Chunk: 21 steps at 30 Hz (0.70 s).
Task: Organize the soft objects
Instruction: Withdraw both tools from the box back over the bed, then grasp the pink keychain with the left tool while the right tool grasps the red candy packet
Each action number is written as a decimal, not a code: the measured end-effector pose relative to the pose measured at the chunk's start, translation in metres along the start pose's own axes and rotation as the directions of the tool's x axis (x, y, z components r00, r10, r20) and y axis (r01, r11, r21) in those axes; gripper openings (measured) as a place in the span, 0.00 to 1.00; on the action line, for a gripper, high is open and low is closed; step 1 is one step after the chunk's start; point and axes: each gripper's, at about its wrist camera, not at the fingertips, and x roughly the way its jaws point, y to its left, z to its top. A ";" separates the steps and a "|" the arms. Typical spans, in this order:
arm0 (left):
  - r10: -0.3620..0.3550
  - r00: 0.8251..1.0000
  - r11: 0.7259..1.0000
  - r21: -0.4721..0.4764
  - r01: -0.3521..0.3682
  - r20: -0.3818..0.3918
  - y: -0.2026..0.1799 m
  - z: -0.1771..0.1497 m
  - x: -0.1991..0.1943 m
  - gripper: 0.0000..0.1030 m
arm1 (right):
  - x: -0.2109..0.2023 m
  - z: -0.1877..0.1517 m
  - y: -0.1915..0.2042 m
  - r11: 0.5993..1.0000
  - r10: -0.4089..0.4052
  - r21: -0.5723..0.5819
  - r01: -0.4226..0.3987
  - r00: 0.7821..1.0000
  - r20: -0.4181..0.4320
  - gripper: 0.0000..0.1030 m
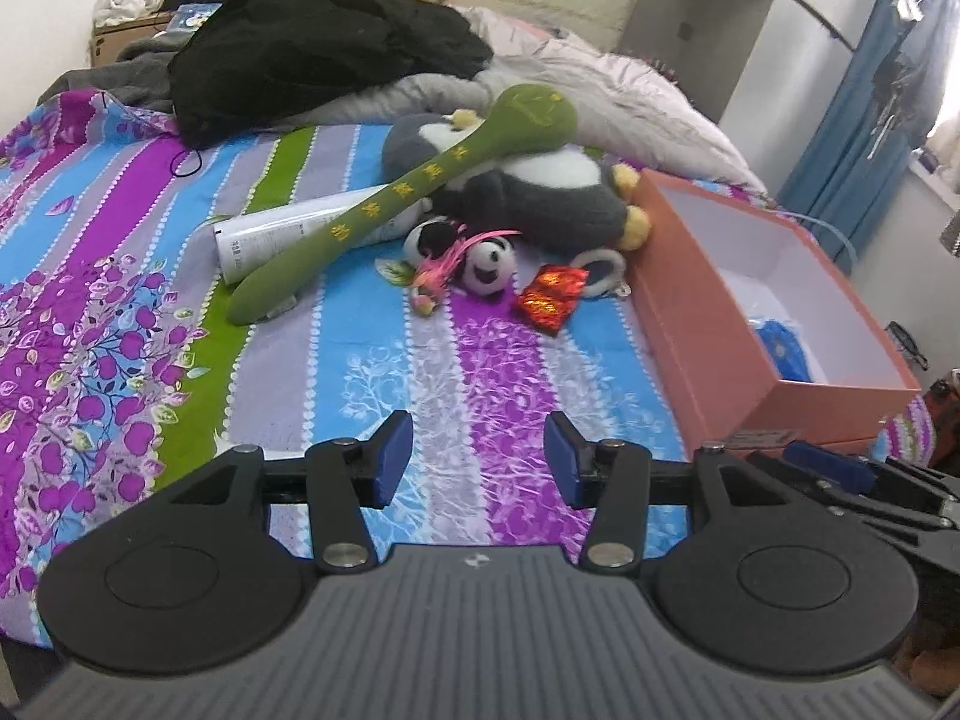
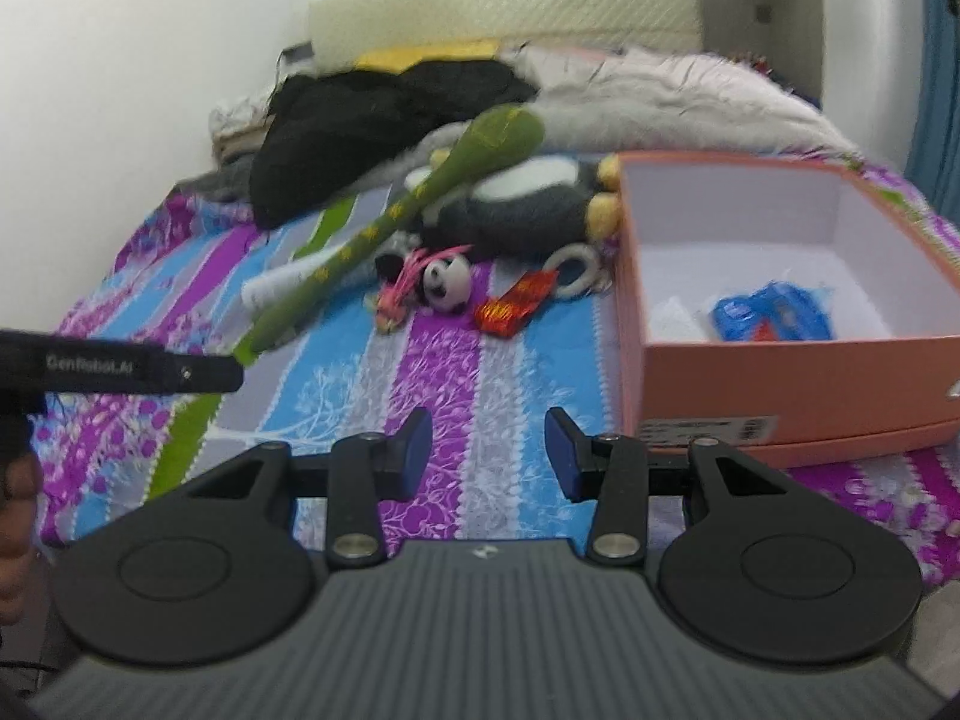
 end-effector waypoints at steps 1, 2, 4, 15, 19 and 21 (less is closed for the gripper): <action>0.005 1.000 1.000 0.002 -0.005 -0.001 0.002 0.002 0.006 0.53 | 0.009 0.001 0.001 1.000 0.001 -0.006 -0.001 1.000 -0.009 0.43; 0.010 1.000 1.000 0.004 -0.010 -0.001 0.004 0.005 0.015 0.53 | 0.016 0.003 0.002 1.000 0.002 -0.013 -0.002 1.000 -0.013 0.43; 0.018 1.000 1.000 0.008 -0.018 -0.003 0.007 0.011 0.028 0.53 | 0.034 0.006 0.003 1.000 0.005 -0.025 -0.005 1.000 -0.023 0.43; 0.022 0.999 1.000 -0.018 -0.022 -0.031 0.032 0.044 0.126 0.56 | 0.122 0.027 -0.004 0.999 0.007 -0.034 -0.009 0.998 -0.066 0.44; 0.014 0.999 1.000 -0.028 -0.015 -0.052 0.037 0.051 0.156 0.56 | 0.150 0.029 -0.007 0.999 0.004 -0.040 -0.007 0.996 -0.088 0.44; 0.009 0.998 1.000 -0.026 -0.011 -0.063 0.037 0.055 0.168 0.56 | 0.162 0.031 -0.009 0.999 0.002 -0.034 -0.006 0.995 -0.100 0.44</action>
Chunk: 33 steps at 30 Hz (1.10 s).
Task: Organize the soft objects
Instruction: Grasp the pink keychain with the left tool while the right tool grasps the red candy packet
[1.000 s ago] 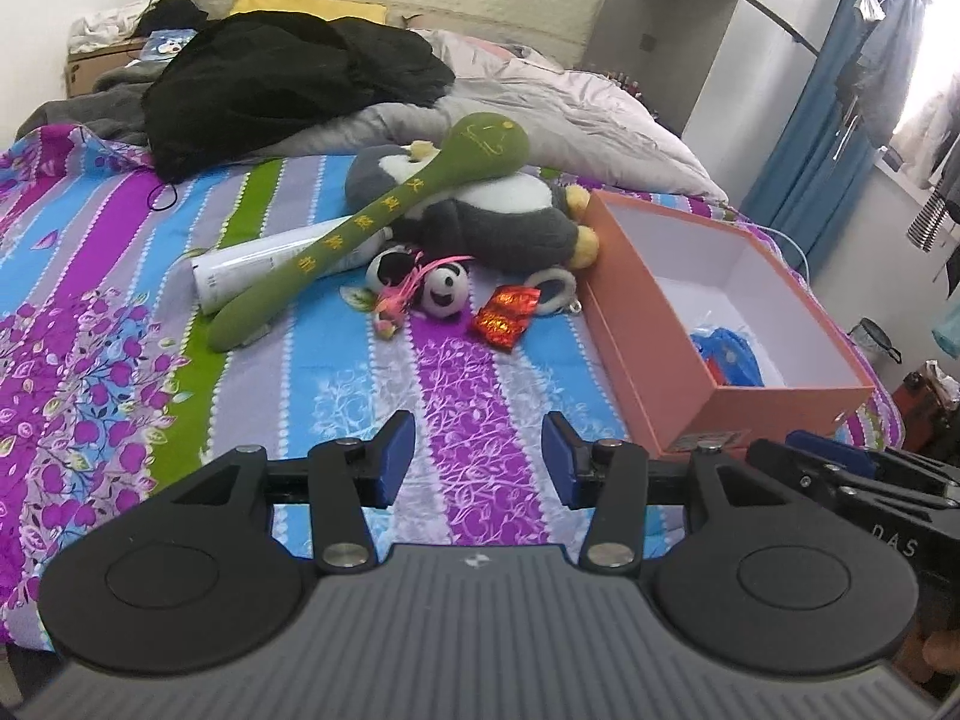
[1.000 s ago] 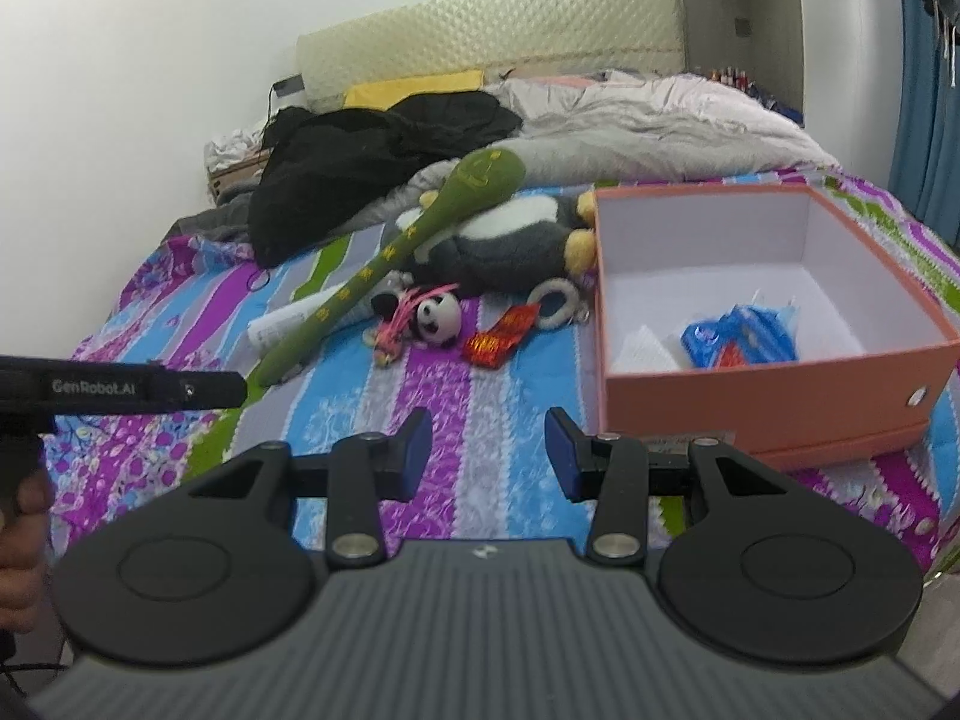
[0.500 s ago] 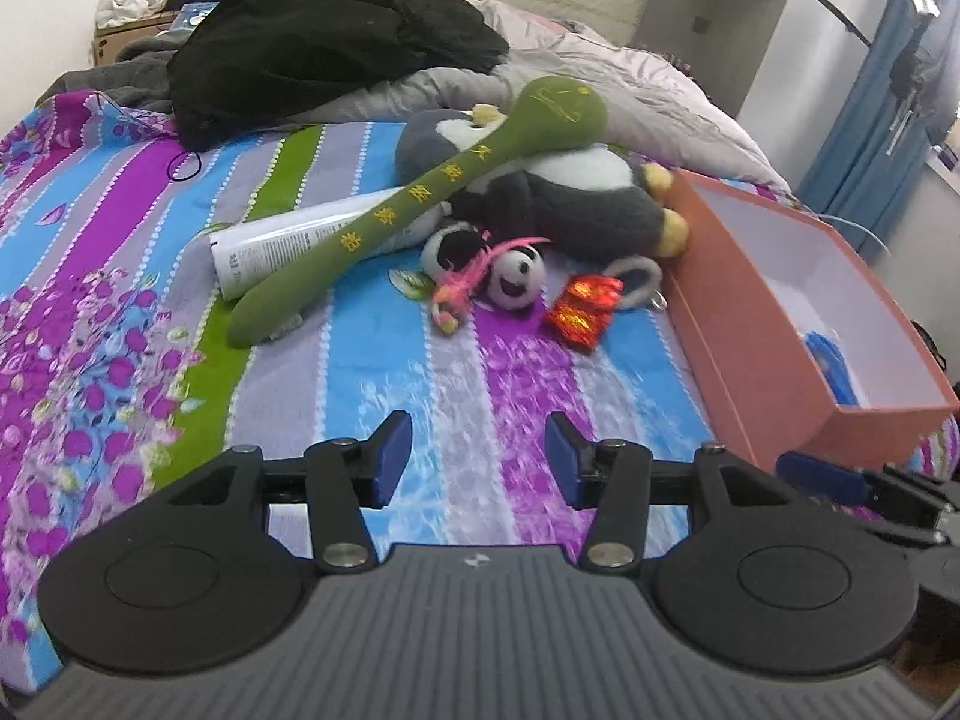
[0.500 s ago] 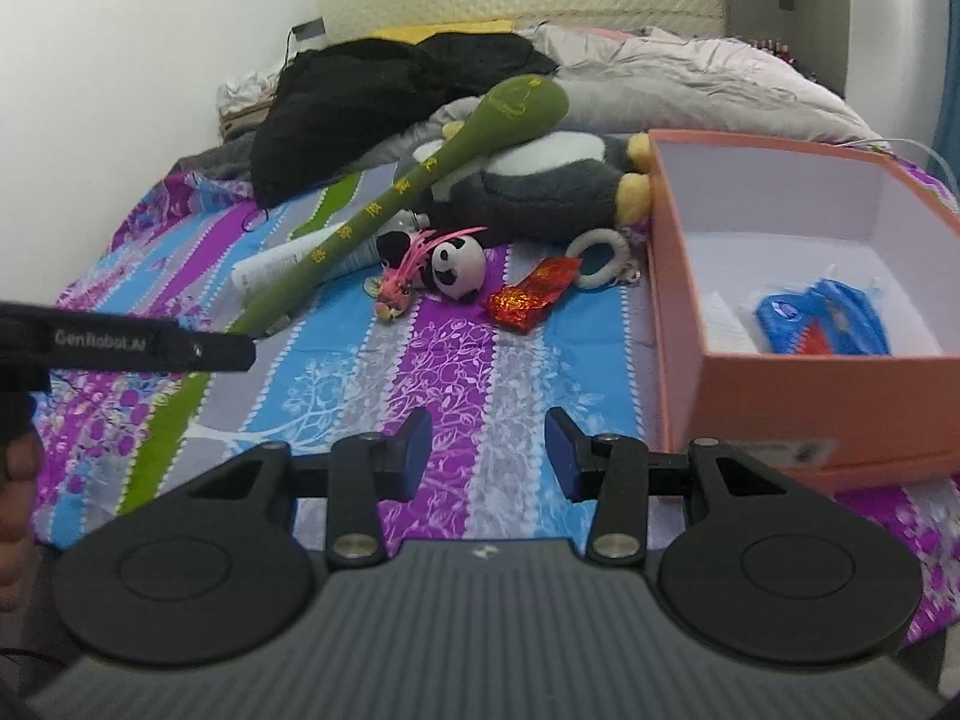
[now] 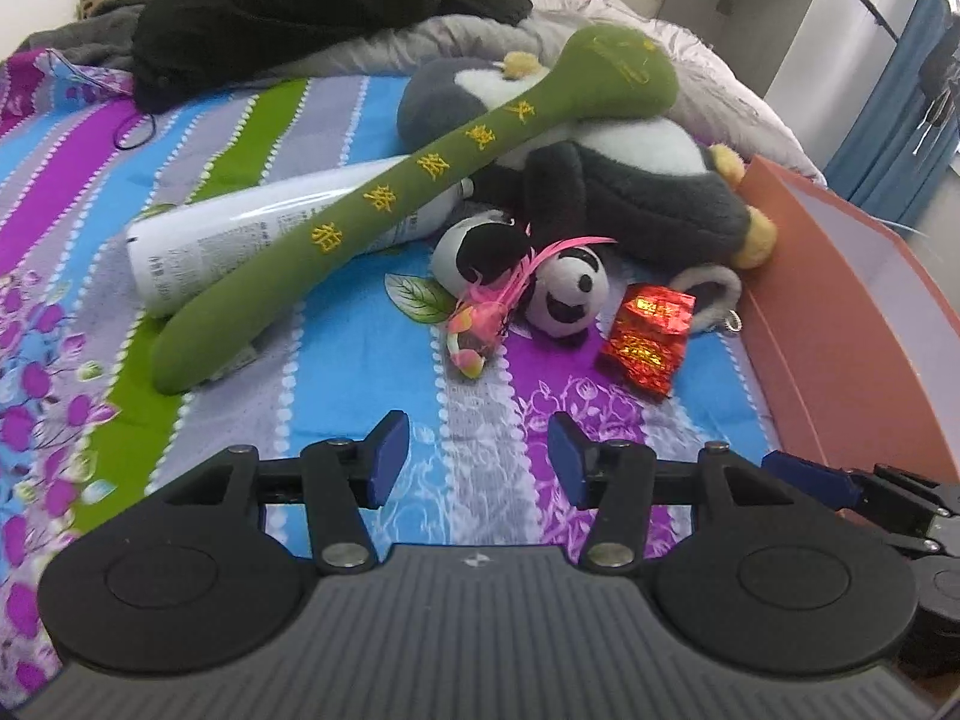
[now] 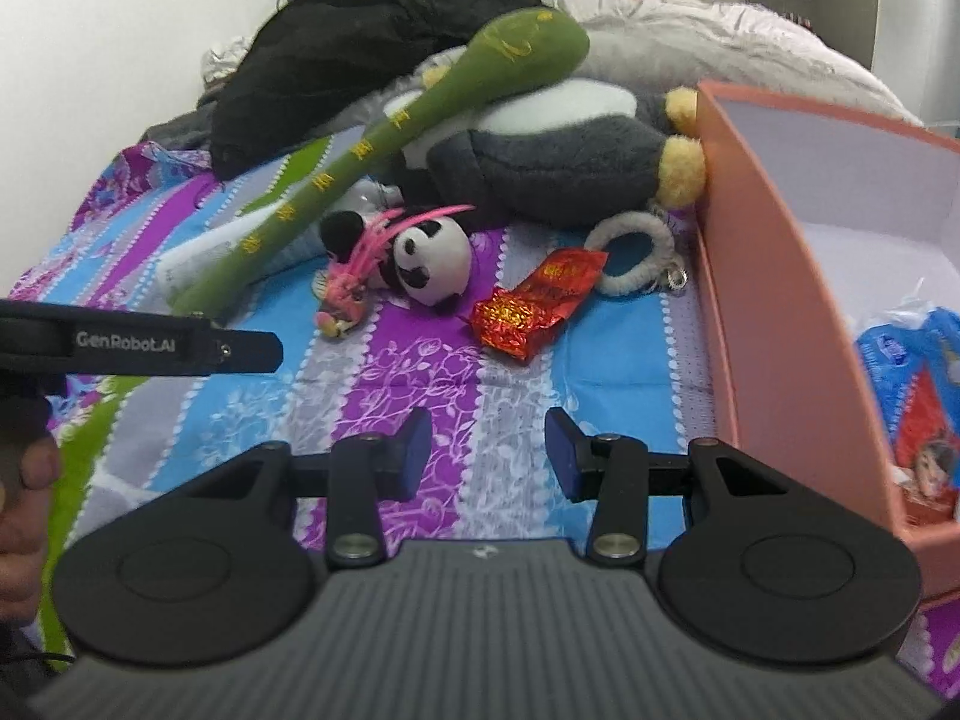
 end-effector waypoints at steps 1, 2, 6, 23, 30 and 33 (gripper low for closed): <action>-0.004 1.000 1.000 0.003 0.004 -0.004 0.000 0.002 0.006 0.56 | 0.006 0.001 -0.001 1.000 -0.004 -0.001 0.004 1.000 -0.006 0.47; -0.005 1.000 1.000 0.005 0.005 -0.006 0.000 0.004 0.010 0.56 | 0.012 0.001 -0.002 1.000 -0.009 -0.003 0.009 1.000 -0.012 0.53; -0.011 1.000 1.000 -0.003 0.011 -0.004 0.002 0.014 0.029 0.56 | 0.032 0.006 -0.006 1.000 -0.016 -0.001 0.016 1.000 -0.015 0.70; -0.024 1.000 0.999 -0.038 0.023 -0.012 0.013 0.033 0.080 0.48 | 0.096 0.029 -0.004 0.999 -0.015 -0.042 0.016 1.000 0.014 0.66; -0.034 0.999 0.999 -0.042 0.033 0.000 0.011 0.033 0.074 0.33 | 0.089 0.031 -0.005 0.998 -0.044 -0.049 0.045 0.999 0.024 0.46; -0.037 0.999 0.998 -0.055 0.037 0.002 0.010 0.029 0.066 0.33 | 0.080 0.028 -0.003 0.997 -0.046 -0.057 0.048 0.998 0.030 0.45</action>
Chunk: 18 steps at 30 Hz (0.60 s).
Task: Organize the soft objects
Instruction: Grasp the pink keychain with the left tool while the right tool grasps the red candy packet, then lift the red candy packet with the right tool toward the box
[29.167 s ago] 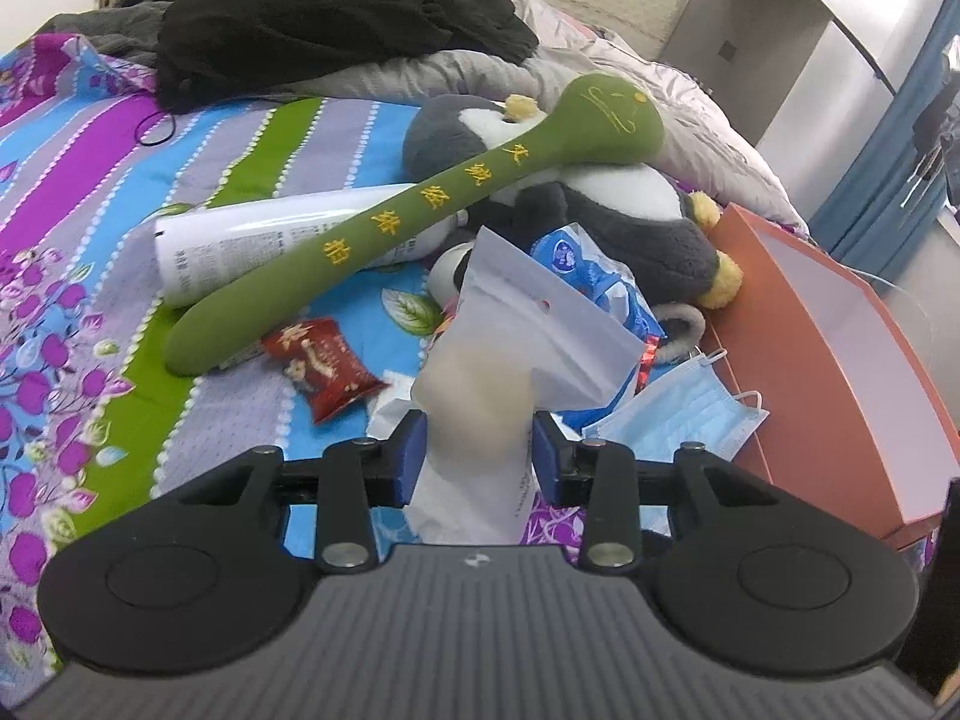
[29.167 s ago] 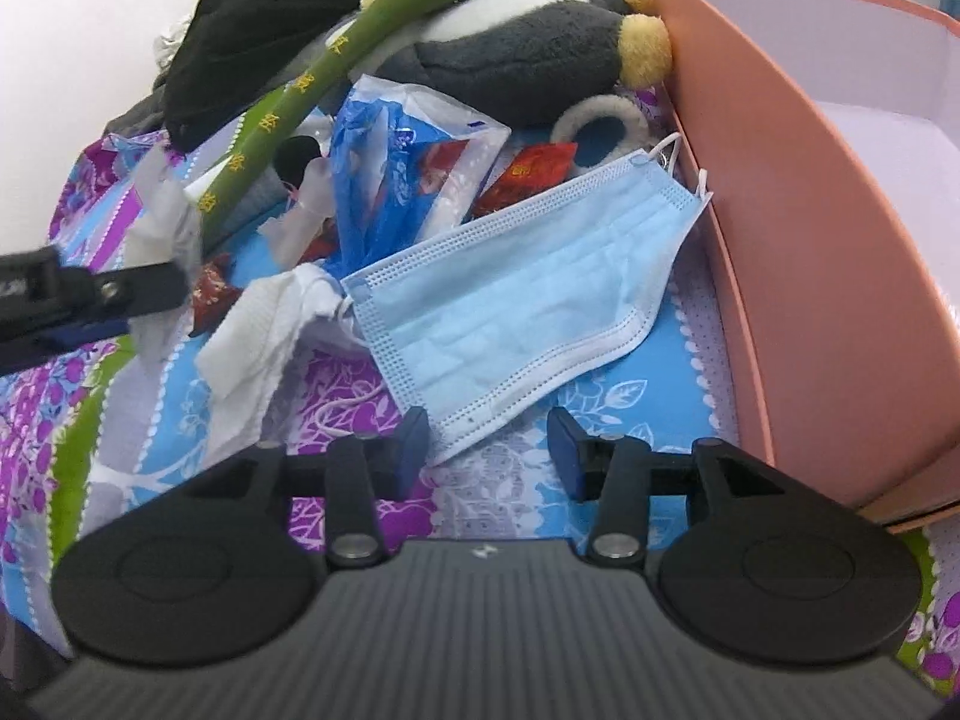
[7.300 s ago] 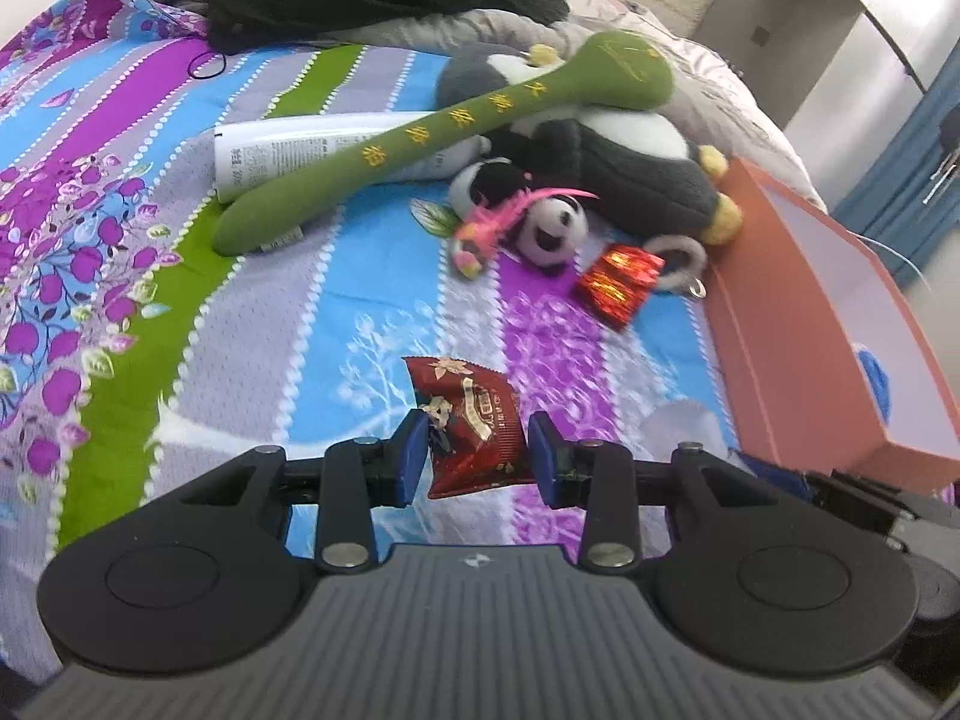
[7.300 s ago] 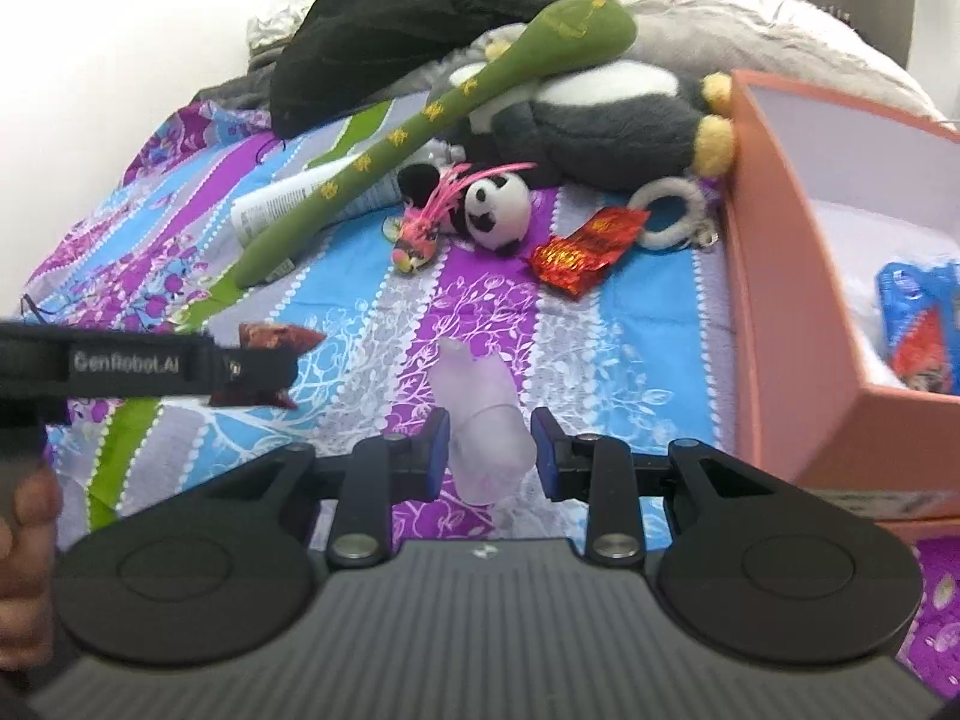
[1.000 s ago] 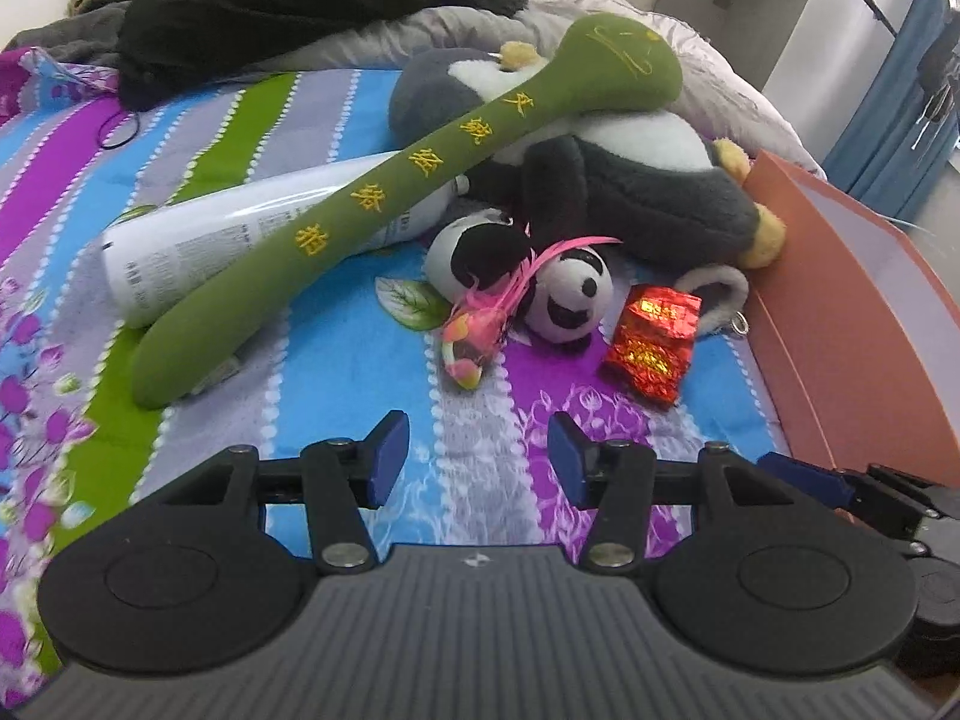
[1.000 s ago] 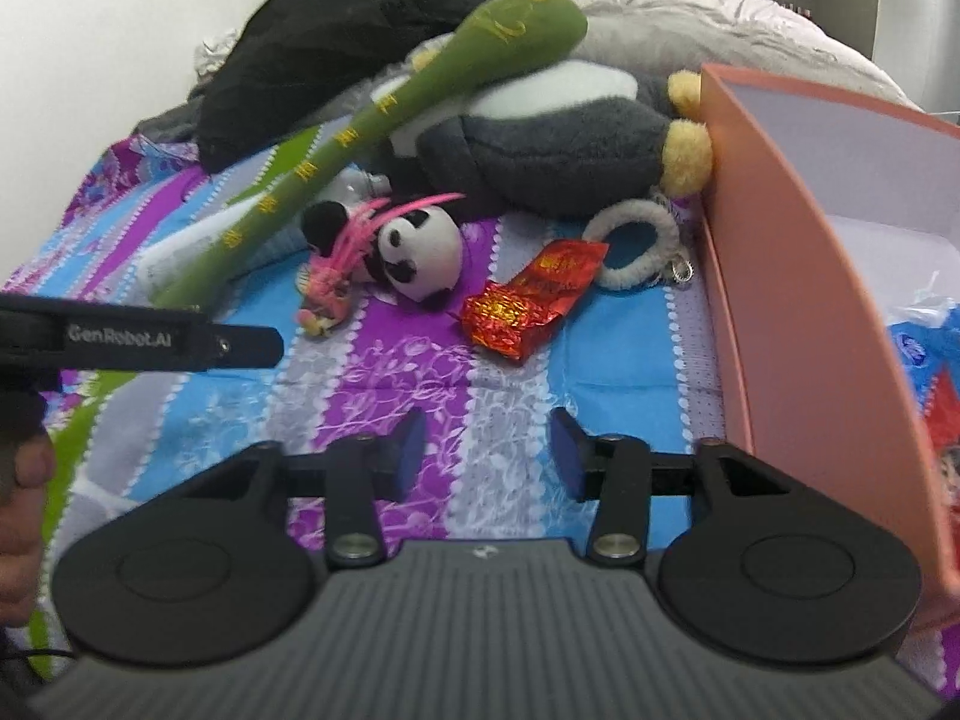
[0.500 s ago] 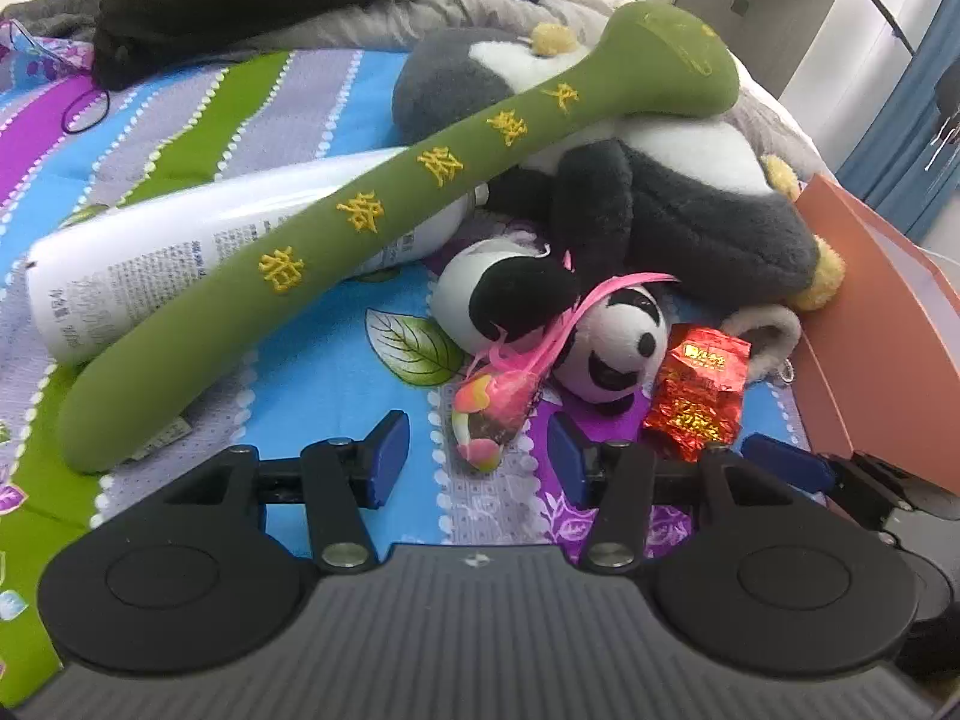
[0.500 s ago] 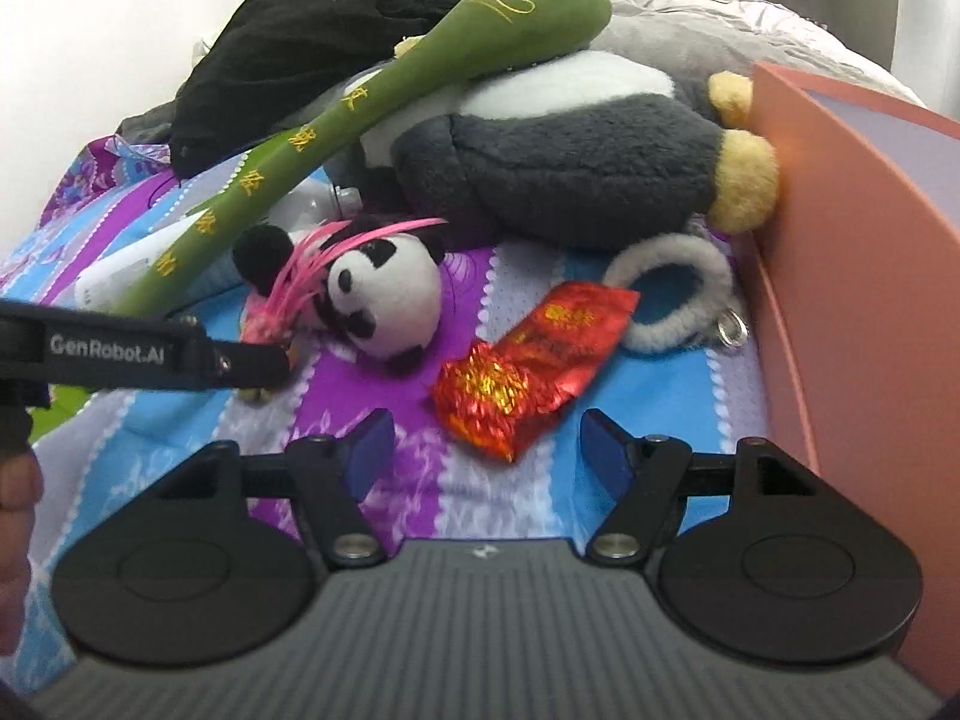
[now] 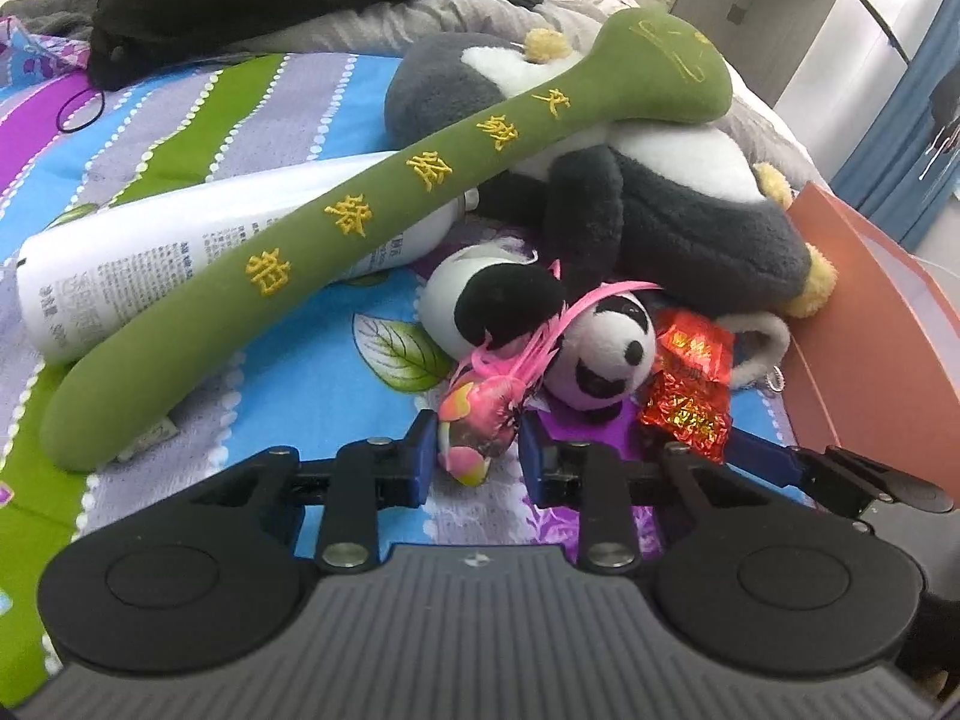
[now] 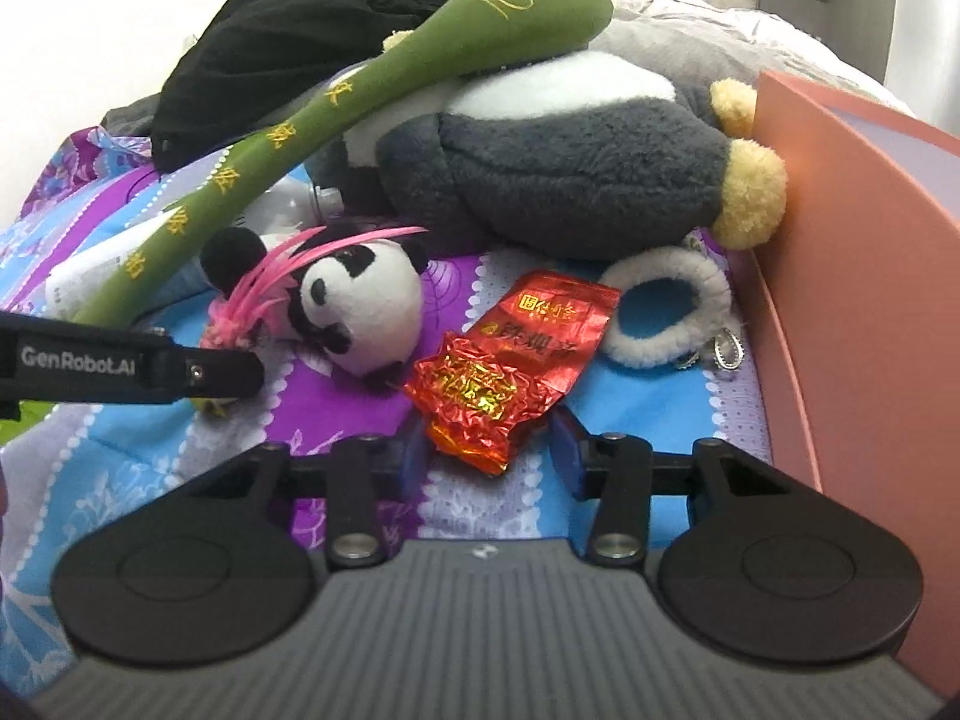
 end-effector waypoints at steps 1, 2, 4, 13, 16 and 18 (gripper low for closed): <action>0.000 1.000 1.000 -0.003 0.000 0.001 0.000 -0.002 -0.003 0.33 | -0.003 -0.001 0.001 1.000 0.000 -0.002 0.000 1.000 0.000 0.45; 0.001 1.000 1.000 -0.007 -0.001 0.000 0.000 -0.004 -0.006 0.33 | -0.007 -0.002 0.001 1.000 0.002 -0.003 -0.002 1.000 0.000 0.45; 0.001 1.000 1.000 -0.011 -0.001 -0.002 -0.001 -0.008 -0.012 0.33 | -0.013 -0.005 0.003 1.000 0.005 -0.007 -0.005 1.000 0.001 0.45; 0.013 1.000 1.000 -0.016 -0.013 0.002 -0.009 -0.030 -0.045 0.33 | -0.046 -0.020 0.007 1.000 0.005 -0.020 -0.004 1.000 0.015 0.45; 0.014 1.000 1.000 -0.006 -0.014 0.014 -0.012 -0.034 -0.058 0.33 | -0.057 -0.021 0.010 0.999 0.007 -0.038 -0.006 1.000 0.016 0.45; 0.013 1.000 1.000 -0.004 -0.013 0.020 -0.014 -0.037 -0.067 0.33 | -0.064 -0.023 0.013 0.999 0.011 -0.046 -0.010 1.000 0.012 0.45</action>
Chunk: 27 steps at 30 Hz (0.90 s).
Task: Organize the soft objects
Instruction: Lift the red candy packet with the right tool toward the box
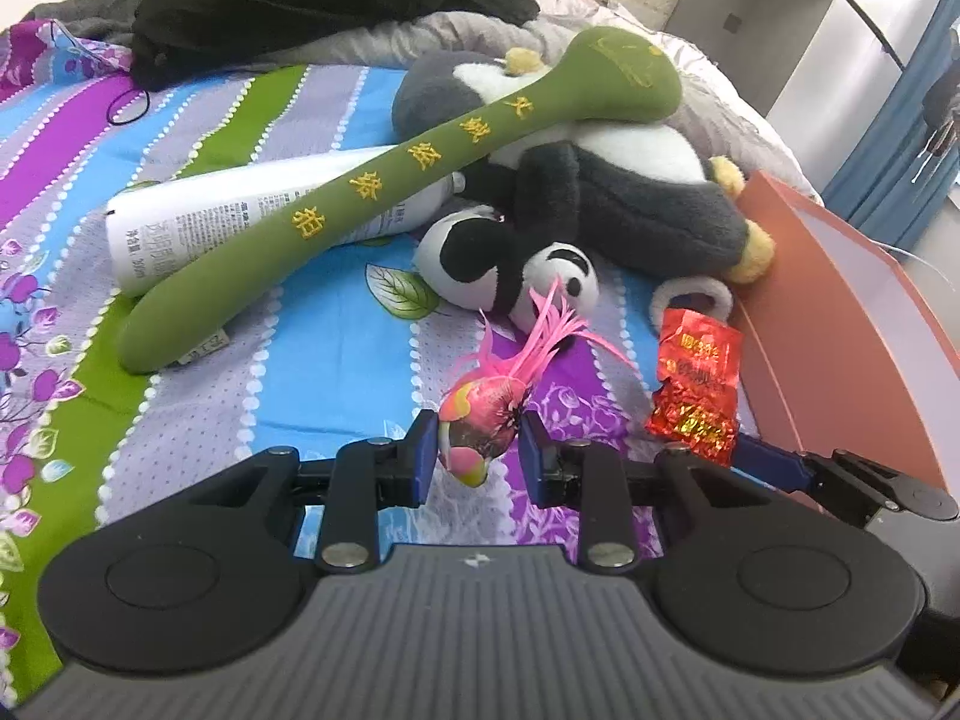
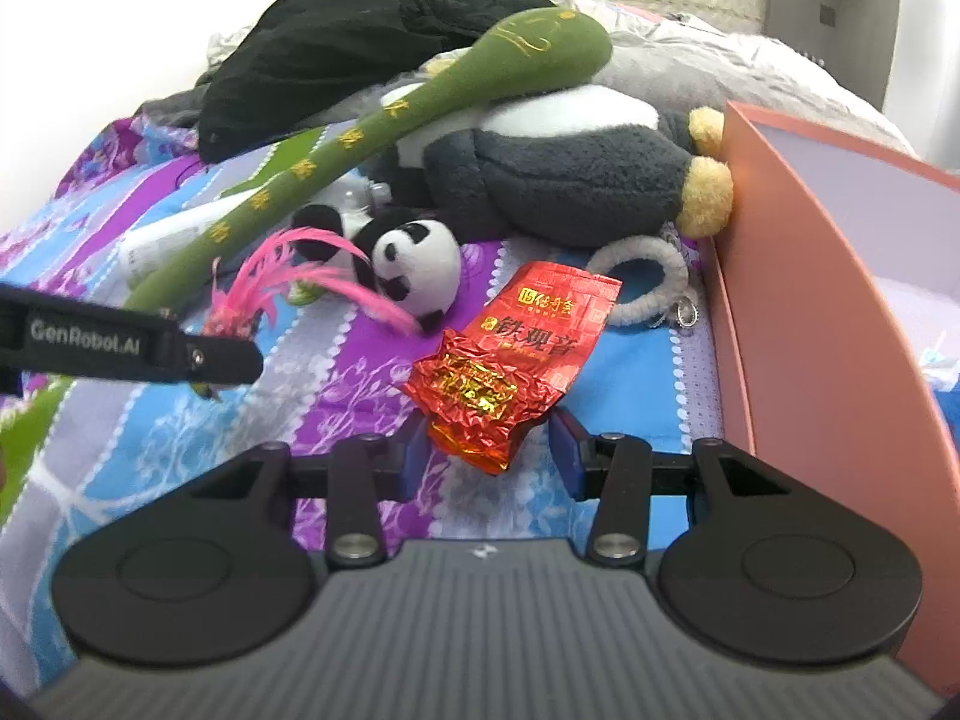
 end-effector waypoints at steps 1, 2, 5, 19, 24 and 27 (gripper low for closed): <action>0.000 1.000 1.000 -0.001 0.000 0.002 -0.001 -0.001 -0.004 0.33 | -0.003 -0.001 0.001 1.000 0.006 0.005 -0.006 1.000 -0.001 0.45; 0.001 1.000 1.000 -0.001 -0.001 0.005 -0.001 -0.003 -0.007 0.33 | -0.007 -0.001 0.001 1.000 0.009 0.010 -0.009 1.000 -0.001 0.45; 0.005 1.000 1.000 -0.008 -0.005 0.009 -0.002 -0.009 -0.020 0.33 | -0.021 -0.005 0.003 1.000 0.008 0.010 -0.008 1.000 0.000 0.45; -0.012 1.000 1.000 -0.029 0.011 -0.028 -0.011 -0.047 -0.070 0.33 | -0.078 -0.021 0.009 1.000 0.011 0.015 -0.011 1.000 -0.019 0.31; -0.031 0.999 0.999 -0.031 0.029 -0.035 -0.014 -0.058 -0.079 0.33 | -0.074 -0.029 0.008 0.998 0.031 0.055 -0.029 0.999 -0.035 0.33; -0.037 0.999 0.999 -0.035 0.035 -0.038 -0.015 -0.063 -0.083 0.33 | -0.068 -0.034 0.009 0.998 0.020 0.055 -0.018 0.999 -0.041 0.49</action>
